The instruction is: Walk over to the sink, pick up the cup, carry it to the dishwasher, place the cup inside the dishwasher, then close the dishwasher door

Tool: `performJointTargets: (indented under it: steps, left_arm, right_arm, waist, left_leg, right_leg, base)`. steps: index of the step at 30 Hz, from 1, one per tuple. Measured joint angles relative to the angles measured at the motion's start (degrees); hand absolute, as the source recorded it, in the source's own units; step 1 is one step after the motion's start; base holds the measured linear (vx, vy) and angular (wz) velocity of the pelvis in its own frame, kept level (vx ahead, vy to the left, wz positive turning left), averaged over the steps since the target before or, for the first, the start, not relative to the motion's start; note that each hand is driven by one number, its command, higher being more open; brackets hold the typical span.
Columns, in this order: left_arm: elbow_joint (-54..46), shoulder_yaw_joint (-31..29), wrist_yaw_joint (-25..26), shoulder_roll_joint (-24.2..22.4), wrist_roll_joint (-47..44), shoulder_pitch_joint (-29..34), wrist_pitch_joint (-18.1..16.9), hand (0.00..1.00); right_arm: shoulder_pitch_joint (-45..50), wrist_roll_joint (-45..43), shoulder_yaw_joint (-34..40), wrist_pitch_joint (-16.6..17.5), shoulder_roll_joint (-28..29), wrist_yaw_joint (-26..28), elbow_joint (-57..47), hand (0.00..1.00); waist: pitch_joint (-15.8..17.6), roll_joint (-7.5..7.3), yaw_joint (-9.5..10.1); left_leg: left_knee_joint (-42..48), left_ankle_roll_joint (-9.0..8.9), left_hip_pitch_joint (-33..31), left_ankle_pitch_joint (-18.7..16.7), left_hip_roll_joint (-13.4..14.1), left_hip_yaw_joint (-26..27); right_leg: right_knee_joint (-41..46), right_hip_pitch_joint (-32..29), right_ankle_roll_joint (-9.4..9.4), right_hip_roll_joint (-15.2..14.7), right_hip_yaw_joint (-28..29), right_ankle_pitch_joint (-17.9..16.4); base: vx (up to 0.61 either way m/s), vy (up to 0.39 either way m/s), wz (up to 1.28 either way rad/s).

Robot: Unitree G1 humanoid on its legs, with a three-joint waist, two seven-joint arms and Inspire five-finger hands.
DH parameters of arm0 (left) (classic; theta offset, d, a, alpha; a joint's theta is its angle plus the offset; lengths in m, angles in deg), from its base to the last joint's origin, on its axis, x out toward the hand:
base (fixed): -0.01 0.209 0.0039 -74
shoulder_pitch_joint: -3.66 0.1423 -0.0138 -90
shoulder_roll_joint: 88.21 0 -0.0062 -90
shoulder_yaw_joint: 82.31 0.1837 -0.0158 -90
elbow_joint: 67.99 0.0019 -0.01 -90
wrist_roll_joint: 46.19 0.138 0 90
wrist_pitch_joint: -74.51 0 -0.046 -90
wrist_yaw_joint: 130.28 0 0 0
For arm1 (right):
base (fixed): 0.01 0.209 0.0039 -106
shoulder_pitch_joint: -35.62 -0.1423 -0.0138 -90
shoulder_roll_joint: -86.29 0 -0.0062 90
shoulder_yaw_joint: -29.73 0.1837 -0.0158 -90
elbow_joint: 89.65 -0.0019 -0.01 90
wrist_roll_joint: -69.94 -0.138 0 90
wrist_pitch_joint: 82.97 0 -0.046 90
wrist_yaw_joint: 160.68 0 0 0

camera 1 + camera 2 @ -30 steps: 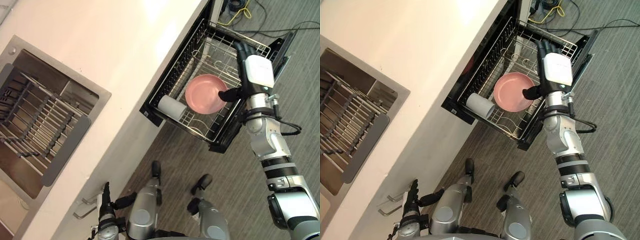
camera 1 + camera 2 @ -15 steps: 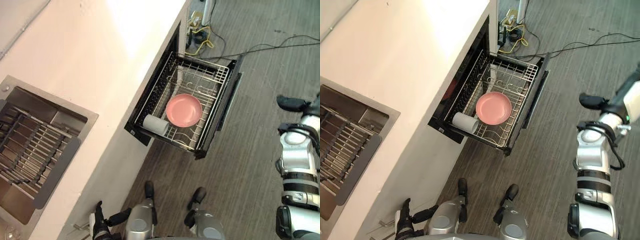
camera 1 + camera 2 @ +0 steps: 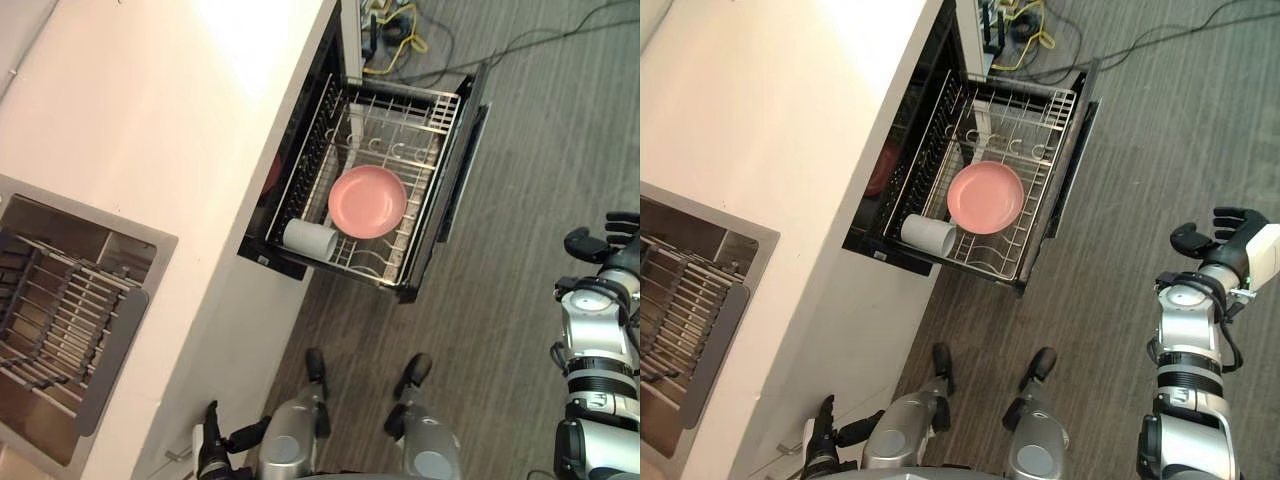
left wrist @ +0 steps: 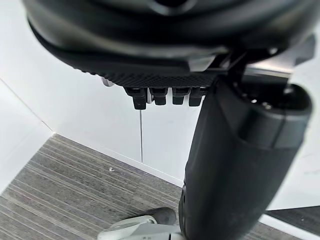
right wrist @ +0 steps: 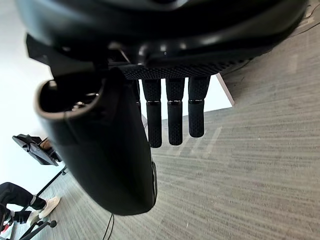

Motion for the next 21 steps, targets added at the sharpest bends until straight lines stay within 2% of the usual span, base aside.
performJointTargets:
  steps: [9, 10, 12, 14, 15, 18, 19, 21]
  left_arm:
    - [-3.74, 1.96, -3.86, -0.88, -0.14, -0.36, -0.86, 1.00]
    - [-3.97, 2.40, -4.69, -1.00, -0.20, -0.37, -1.40, 1.00]
    - [-4.40, 2.37, -5.87, -1.36, -0.73, -0.16, -2.58, 1.00]
    - [-4.42, 2.39, -7.39, -1.14, -0.73, 0.13, -3.34, 1.00]
    - [-4.39, 2.39, -8.39, -0.98, -0.73, 0.14, -3.35, 1.00]
    - [-4.09, 1.65, -8.27, -1.42, -1.84, 0.23, -3.30, 1.00]
    - [-3.74, 0.08, -7.57, -2.56, -2.73, 0.23, -3.17, 1.00]
    - [-3.79, 0.06, -8.29, -3.68, -2.80, 0.21, -3.41, 1.00]
  right_arm:
    - [-2.34, 5.15, -8.83, 0.46, 0.28, 6.48, -1.68, 0.00]
    - [-2.39, 6.02, -9.60, 0.48, 0.94, 7.07, -2.38, 0.00]
    - [-2.07, 8.60, -9.37, -0.08, 2.35, 6.46, -2.31, 0.00]
    - [-1.44, 9.38, -8.88, -0.07, 2.59, 6.38, -1.47, 0.00]
    - [-1.22, 9.97, -8.28, -0.08, 2.97, 6.21, -0.55, 0.00]
    - [-1.47, 10.79, -8.28, 0.07, 2.89, 5.82, 0.98, 0.00]
    - [-2.31, 11.24, -8.41, 0.56, 2.89, 5.74, 2.70, 0.00]
    - [-5.18, 11.53, -10.39, 2.66, 2.54, 5.37, 8.43, 0.00]
  waist:
    - [1.76, 3.92, 2.81]
    - [2.00, 4.68, 2.90]
    - [2.08, 5.17, 3.06]
    - [2.11, 5.23, 2.96]
    - [2.12, 5.26, 2.87]
    - [2.11, 5.30, 2.81]
    - [1.97, 5.66, 2.89]
    - [1.37, 7.50, 3.05]
  left_leg:
    - [0.09, 0.48, -2.60, 0.59, -1.27, -3.04]
    - [0.09, 0.71, -2.60, 0.79, -1.48, -4.41]
    - [0.08, 0.70, -2.47, 1.14, -2.20, -6.65]
    - [0.09, 0.68, -1.94, 1.18, -3.19, -8.72]
    - [0.10, 0.65, -1.34, 1.42, -4.18, -10.37]
    - [0.10, 0.43, -1.03, 2.21, -5.93, -13.49]
    - [0.08, 0.29, -1.05, 2.54, -6.76, -15.11]
    - [0.02, 0.29, -1.08, 2.55, -8.22, -18.10]
  right_leg:
    - [1.49, -1.31, 0.48, -1.41, -2.55, -0.56]
    - [3.54, -1.35, 0.77, -2.25, -3.42, -1.84]
    - [8.69, -1.92, 1.28, -4.28, -4.92, -4.93]
    - [15.43, -2.58, 1.87, -7.20, -6.27, -8.86]
    - [20.75, -2.74, 2.28, -9.96, -7.18, -12.06]
    - [28.26, -2.71, 2.55, -14.14, -9.43, -16.53]
    - [31.04, -2.54, 2.58, -15.96, -10.61, -18.21]
    - [35.16, -1.58, 3.07, -19.00, -13.20, -20.77]
  base:
    - [0.02, 0.049, 0.17]
    - [0.04, 0.046, 0.38]
    - [0.06, 0.073, 0.56]
    - [0.07, 0.051, 0.63]
    - [0.05, -0.001, 0.69]
    - [-0.01, -0.041, 0.71]
    - [-0.06, -0.064, 0.85]
    - [-0.08, -0.064, 0.92]
